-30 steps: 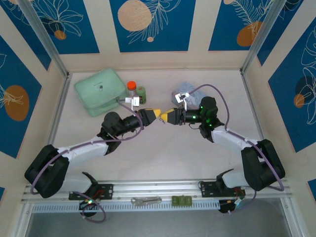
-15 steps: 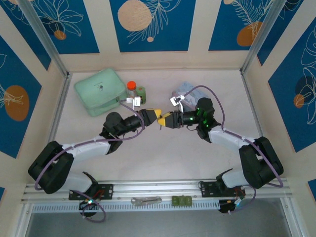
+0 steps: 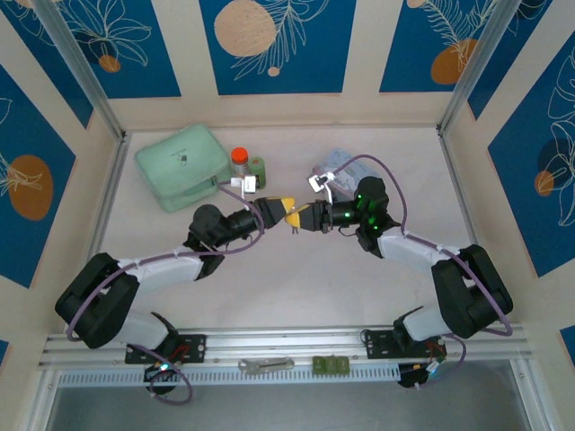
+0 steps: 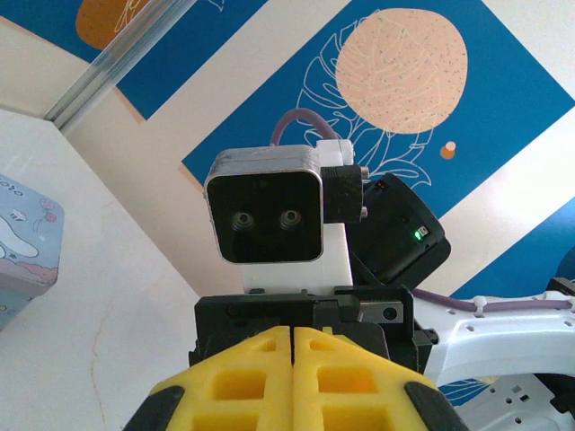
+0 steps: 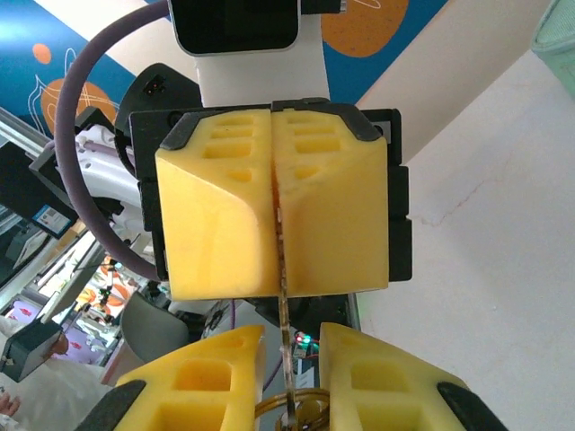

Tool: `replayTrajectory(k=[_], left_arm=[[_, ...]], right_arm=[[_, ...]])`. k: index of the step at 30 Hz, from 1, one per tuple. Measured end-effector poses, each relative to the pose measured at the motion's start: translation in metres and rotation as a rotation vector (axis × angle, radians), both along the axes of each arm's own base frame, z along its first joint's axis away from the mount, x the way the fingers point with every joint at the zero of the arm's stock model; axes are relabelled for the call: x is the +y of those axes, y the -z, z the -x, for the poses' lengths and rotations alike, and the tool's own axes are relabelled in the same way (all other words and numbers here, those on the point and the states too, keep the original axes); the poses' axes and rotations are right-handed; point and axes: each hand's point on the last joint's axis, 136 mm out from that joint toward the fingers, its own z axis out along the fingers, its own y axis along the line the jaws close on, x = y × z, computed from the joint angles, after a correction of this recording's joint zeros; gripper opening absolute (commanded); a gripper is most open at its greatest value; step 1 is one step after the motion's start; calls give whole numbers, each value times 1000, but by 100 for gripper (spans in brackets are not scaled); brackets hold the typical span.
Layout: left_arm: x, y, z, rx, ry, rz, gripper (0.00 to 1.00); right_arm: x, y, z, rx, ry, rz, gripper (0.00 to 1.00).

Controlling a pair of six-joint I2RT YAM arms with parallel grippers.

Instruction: Unlock the padlock with the key

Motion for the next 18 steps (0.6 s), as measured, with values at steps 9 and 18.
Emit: replayTrajectory(k=[9, 18], left_arm=[[14, -8, 2, -12, -75, -39, 100], [14, 25, -4, 77, -112, -169, 94]], right_arm=[[-6, 15, -5, -30, 94, 87, 0], [-10, 20, -6, -89, 145, 150, 0]])
